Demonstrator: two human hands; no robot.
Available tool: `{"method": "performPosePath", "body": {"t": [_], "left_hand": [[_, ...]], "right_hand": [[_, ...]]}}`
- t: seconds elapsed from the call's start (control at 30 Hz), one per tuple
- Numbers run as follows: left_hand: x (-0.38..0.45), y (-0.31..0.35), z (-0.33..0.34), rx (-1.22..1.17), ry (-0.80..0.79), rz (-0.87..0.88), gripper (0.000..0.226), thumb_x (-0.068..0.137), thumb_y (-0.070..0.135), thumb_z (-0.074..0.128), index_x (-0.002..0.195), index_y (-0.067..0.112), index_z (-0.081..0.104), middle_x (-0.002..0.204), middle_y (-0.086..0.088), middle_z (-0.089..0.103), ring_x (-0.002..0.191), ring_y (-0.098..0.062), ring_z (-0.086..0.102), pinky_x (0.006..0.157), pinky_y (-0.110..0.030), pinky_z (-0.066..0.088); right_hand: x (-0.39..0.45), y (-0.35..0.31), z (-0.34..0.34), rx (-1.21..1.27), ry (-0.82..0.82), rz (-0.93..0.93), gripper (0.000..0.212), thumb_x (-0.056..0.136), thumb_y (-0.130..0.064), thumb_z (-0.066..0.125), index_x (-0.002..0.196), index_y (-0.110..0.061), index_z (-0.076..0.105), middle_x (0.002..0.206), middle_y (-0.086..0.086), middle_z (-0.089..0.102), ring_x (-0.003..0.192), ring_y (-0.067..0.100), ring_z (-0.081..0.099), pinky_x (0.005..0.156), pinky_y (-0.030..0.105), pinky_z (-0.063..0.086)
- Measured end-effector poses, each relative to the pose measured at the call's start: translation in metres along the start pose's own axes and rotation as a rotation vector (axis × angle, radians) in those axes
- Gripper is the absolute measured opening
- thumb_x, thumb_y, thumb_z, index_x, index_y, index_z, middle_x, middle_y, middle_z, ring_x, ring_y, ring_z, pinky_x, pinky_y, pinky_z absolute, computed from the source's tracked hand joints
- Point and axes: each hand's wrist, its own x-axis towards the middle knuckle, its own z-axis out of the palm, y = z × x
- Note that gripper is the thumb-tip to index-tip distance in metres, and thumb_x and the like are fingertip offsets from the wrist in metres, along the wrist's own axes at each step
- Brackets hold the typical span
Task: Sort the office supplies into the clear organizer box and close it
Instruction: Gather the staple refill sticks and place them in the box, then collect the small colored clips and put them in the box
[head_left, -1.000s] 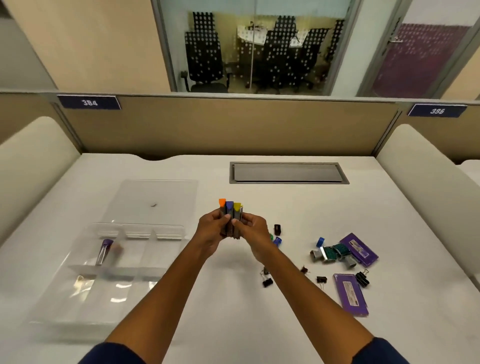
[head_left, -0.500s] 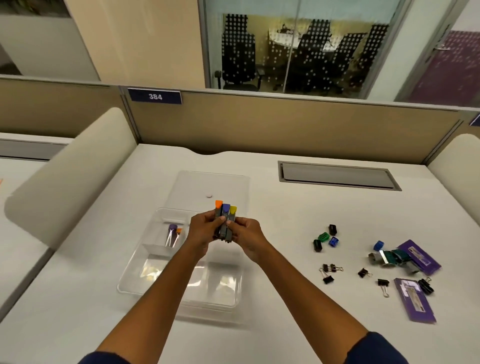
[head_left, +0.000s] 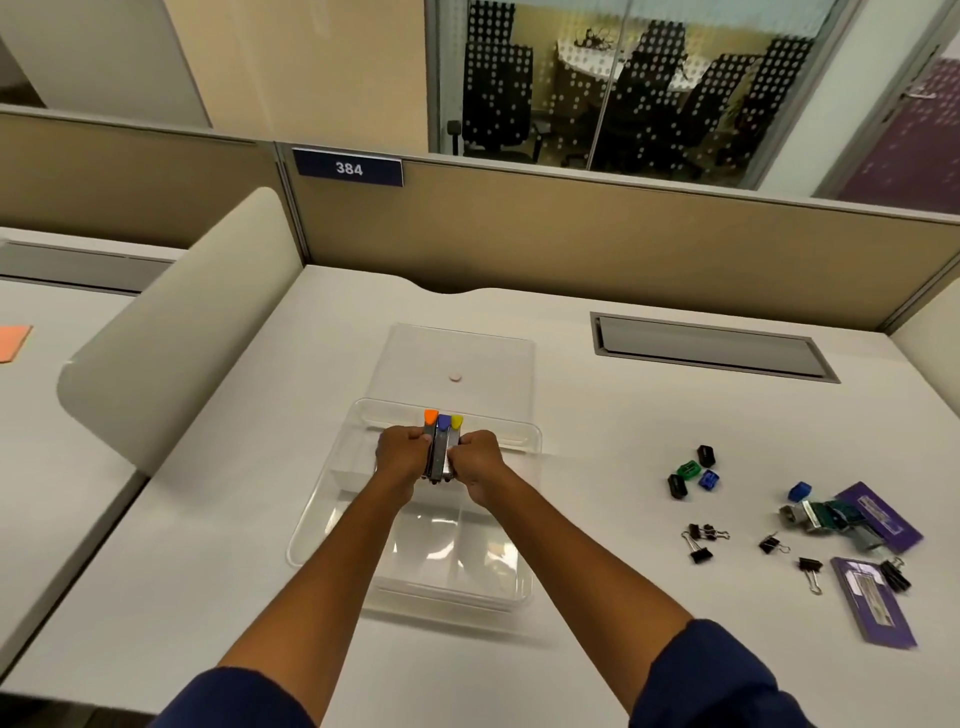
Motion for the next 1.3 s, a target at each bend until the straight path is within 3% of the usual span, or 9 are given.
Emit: {"method": "performPosePath", "body": {"t": [0.1,0.2,0.37,0.5,0.63,0.83,0.93,1.17,1.3], "left_hand": [[0.002,-0.001,0.003,0.069,0.068,-0.042,0.026,0.089,0.003,0.054,0.066,0.012,0.061,0.074,-0.009,0.061,0.073,-0.026,0.06,0.07,-0.035,0.054],[0.001,0.001,0.006,0.156,0.051,-0.055,0.033,0.089,0.005,0.057,0.059,0.017,0.051,0.064,-0.005,0.053,0.059,-0.018,0.053,0.052,-0.024,0.044],[0.006,0.006,0.006,0.231,0.067,-0.066,0.027,0.089,0.012,0.059,0.064,0.005,0.054,0.065,-0.01,0.054,0.076,-0.028,0.054,0.066,-0.029,0.04],[0.005,0.02,0.011,0.173,0.163,-0.011,0.032,0.097,0.024,0.045,0.085,-0.001,0.06,0.086,-0.017,0.061,0.08,-0.028,0.056,0.072,-0.032,0.04],[0.011,0.032,0.027,0.058,0.201,0.05,0.041,0.097,0.033,0.043,0.086,0.001,0.065,0.091,-0.015,0.07,0.086,-0.029,0.065,0.084,-0.038,0.052],[0.008,0.041,0.073,-0.14,0.001,0.11,0.026,0.089,0.037,0.053,0.077,0.022,0.07,0.087,-0.006,0.075,0.09,-0.026,0.07,0.09,-0.044,0.055],[-0.001,0.043,0.107,-0.156,-0.094,0.129,0.024,0.092,0.034,0.053,0.095,0.019,0.071,0.094,-0.004,0.074,0.094,-0.021,0.069,0.093,-0.041,0.054],[-0.036,0.048,0.191,-0.02,-0.306,0.234,0.012,0.09,0.024,0.058,0.093,0.023,0.069,0.092,-0.002,0.074,0.092,-0.019,0.069,0.09,-0.039,0.054],[-0.054,0.038,0.236,0.207,-0.372,0.437,0.017,0.087,0.018,0.065,0.102,0.015,0.071,0.1,0.001,0.073,0.093,-0.012,0.067,0.085,-0.023,0.05]], "right_hand": [[-0.015,-0.01,0.0,-0.092,0.022,0.008,0.01,0.084,-0.003,0.056,0.094,0.001,0.055,0.09,0.014,0.056,0.072,0.02,0.051,0.052,0.023,0.042],[-0.018,-0.013,-0.001,-0.139,-0.011,0.03,0.017,0.089,-0.008,0.057,0.104,-0.002,0.053,0.094,0.013,0.055,0.076,0.019,0.051,0.052,0.022,0.04],[-0.022,-0.013,-0.004,-0.157,-0.054,0.008,0.009,0.091,-0.003,0.053,0.099,-0.005,0.054,0.089,0.011,0.052,0.075,0.018,0.047,0.047,0.018,0.036],[-0.017,-0.011,-0.017,-0.115,0.001,-0.086,0.024,0.087,0.003,0.045,0.085,-0.02,0.05,0.079,-0.004,0.046,0.066,0.009,0.043,0.056,0.018,0.036],[-0.017,-0.011,-0.043,0.044,0.069,-0.177,0.046,0.093,0.004,0.046,0.136,-0.011,0.046,0.131,0.006,0.056,0.119,0.025,0.057,0.098,0.032,0.049],[-0.019,0.001,-0.102,0.145,0.176,-0.271,0.04,0.092,-0.002,0.05,0.129,-0.016,0.053,0.116,0.004,0.064,0.104,0.024,0.064,0.085,0.032,0.055],[-0.019,0.013,-0.137,0.161,0.229,-0.275,0.038,0.092,-0.004,0.051,0.126,-0.019,0.055,0.113,0.001,0.065,0.102,0.021,0.064,0.08,0.028,0.055],[-0.024,0.055,-0.222,0.11,0.394,-0.245,0.036,0.09,-0.003,0.048,0.119,-0.022,0.061,0.113,-0.003,0.066,0.097,0.012,0.061,0.066,0.014,0.045],[-0.027,0.084,-0.266,0.082,0.452,-0.204,0.036,0.09,-0.002,0.048,0.12,-0.019,0.06,0.116,-0.002,0.064,0.099,0.011,0.059,0.067,0.01,0.043]]}}
